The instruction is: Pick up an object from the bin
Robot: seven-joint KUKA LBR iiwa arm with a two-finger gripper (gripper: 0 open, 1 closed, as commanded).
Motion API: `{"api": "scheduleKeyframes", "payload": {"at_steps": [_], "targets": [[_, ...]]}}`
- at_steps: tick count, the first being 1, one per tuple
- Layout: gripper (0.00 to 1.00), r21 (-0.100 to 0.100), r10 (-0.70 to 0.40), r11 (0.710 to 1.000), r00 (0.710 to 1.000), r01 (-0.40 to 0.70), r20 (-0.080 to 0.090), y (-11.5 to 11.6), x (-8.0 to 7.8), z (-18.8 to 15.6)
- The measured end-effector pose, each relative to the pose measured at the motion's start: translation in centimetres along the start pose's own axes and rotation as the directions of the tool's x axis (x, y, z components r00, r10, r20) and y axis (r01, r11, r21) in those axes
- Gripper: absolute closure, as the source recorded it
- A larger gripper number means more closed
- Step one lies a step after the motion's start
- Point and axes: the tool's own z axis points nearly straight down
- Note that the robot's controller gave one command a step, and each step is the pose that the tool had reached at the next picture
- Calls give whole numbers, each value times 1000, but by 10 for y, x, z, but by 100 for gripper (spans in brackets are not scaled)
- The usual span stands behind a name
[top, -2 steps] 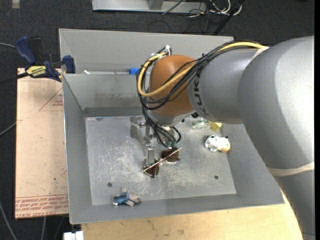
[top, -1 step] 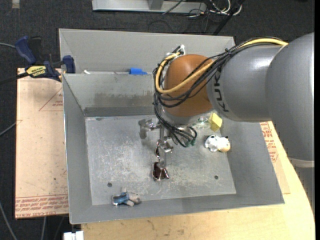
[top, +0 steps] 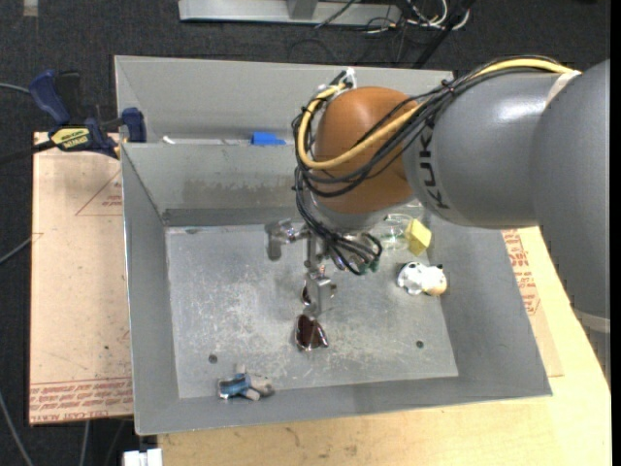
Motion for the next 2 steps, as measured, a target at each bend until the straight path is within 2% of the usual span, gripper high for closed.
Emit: {"api": "scheduleKeyframes", "payload": {"at_steps": [1,2], "targets": [[0,-5,-122,993,993,122,12,-1,1,11],[0,2,-381,924,924,381,0,-9,31,49]]}}
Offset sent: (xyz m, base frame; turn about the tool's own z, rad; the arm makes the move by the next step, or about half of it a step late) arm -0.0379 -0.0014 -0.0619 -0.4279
